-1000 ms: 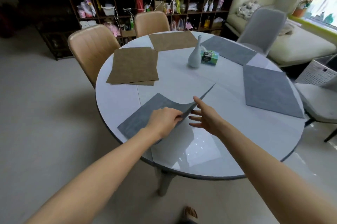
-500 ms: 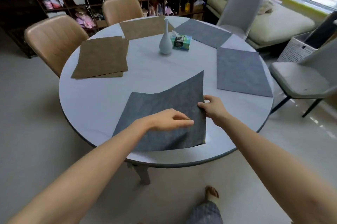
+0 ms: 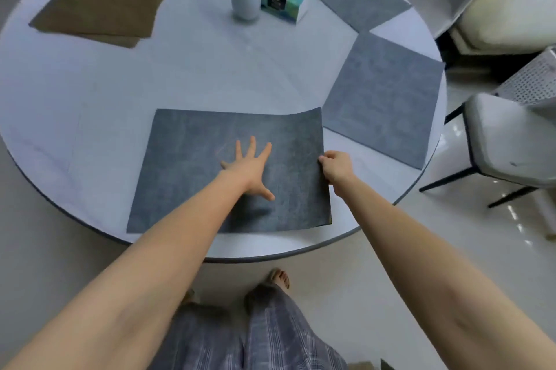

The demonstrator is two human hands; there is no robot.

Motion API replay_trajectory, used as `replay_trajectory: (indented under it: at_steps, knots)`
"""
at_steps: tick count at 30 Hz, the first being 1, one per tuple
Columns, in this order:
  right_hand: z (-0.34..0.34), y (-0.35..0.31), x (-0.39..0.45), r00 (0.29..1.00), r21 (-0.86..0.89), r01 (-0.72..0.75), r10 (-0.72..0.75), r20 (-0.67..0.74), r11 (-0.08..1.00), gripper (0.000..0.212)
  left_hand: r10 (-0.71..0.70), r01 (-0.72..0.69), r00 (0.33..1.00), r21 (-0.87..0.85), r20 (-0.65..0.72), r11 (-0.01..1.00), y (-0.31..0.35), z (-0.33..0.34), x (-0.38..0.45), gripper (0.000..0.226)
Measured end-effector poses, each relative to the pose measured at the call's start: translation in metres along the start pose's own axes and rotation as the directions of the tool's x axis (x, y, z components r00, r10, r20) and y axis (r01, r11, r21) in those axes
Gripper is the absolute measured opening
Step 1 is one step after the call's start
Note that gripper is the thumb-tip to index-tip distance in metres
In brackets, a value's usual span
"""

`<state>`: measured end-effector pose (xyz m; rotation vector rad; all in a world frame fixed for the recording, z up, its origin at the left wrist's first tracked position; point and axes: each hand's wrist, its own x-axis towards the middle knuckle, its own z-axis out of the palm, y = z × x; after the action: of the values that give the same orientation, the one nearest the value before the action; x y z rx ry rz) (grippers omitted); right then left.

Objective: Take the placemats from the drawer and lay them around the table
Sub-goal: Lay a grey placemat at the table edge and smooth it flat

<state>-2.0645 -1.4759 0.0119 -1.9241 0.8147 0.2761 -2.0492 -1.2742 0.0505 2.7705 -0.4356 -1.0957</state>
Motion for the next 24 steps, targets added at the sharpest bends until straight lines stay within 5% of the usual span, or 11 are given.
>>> replay_trajectory:
  at_steps: [5, 10, 18, 24]
  knots:
    - [-0.006, 0.009, 0.029, 1.000, -0.065, -0.027, 0.027, -0.003, 0.998, 0.020, -0.055, 0.057, 0.995, -0.018, 0.077, 0.998, 0.013, 0.013, 0.018, 0.130]
    - [-0.010, 0.026, 0.008, 0.993, -0.351, 0.091, -0.111, -0.035, 0.932, 0.026, -0.074, 0.071, 0.994, 0.041, 0.080, 0.997, 0.023, 0.025, 0.033, 0.138]
    - [-0.015, 0.053, -0.011, 0.996, -0.228, 0.060, -0.074, -0.053, 0.972, 0.005, -0.052, 0.049, 0.997, 0.037, 0.062, 0.998, 0.021, 0.039, 0.032, 0.142]
    - [-0.025, 0.066, -0.021, 0.998, -0.205, 0.063, -0.056, 0.042, 0.977, 0.012, -0.028, 0.022, 0.997, 0.072, 0.078, 0.997, 0.018, 0.049, 0.022, 0.143]
